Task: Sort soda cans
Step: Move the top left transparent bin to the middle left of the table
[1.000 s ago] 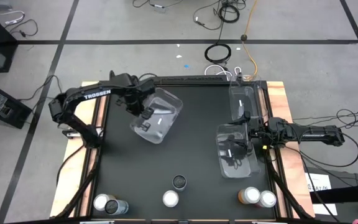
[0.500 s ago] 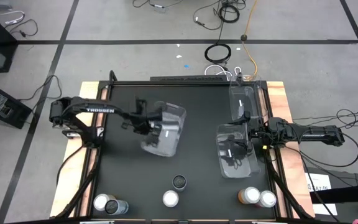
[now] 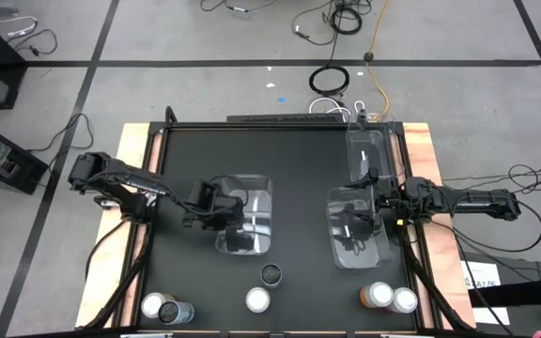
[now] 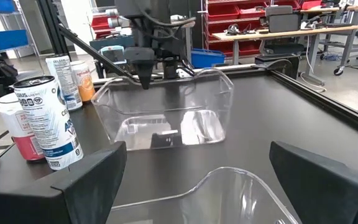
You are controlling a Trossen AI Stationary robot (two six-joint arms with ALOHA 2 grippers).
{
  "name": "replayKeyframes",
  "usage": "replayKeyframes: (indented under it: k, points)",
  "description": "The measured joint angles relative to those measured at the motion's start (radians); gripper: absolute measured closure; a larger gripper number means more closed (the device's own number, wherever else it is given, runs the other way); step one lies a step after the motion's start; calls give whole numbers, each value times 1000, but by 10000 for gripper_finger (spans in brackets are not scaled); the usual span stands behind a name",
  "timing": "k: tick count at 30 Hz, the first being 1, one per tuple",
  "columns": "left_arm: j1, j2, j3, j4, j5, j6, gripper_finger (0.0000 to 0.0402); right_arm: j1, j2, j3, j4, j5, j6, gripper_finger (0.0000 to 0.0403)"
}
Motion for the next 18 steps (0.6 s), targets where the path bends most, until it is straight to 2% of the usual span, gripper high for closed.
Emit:
replayKeyframes:
  k: [5, 8, 11, 15, 18]
  points:
    - [-62, -55, 0, -99, -35, -95, 397, 0, 0, 0, 0, 0, 0, 14]
    - [-80, -95, -30, -91, -58, -117, 397, 0, 0, 0, 0, 0, 0, 14]
    - [-78, -121, -74, -61, -105, -153, 397, 0, 0, 0, 0, 0, 0, 14]
    - [-76, -148, -150, 103, -120, -171, 397, 0, 0, 0, 0, 0, 0, 14]
    - [-75, -154, -176, 135, -126, -169, 397, 0, 0, 0, 0, 0, 0, 14]
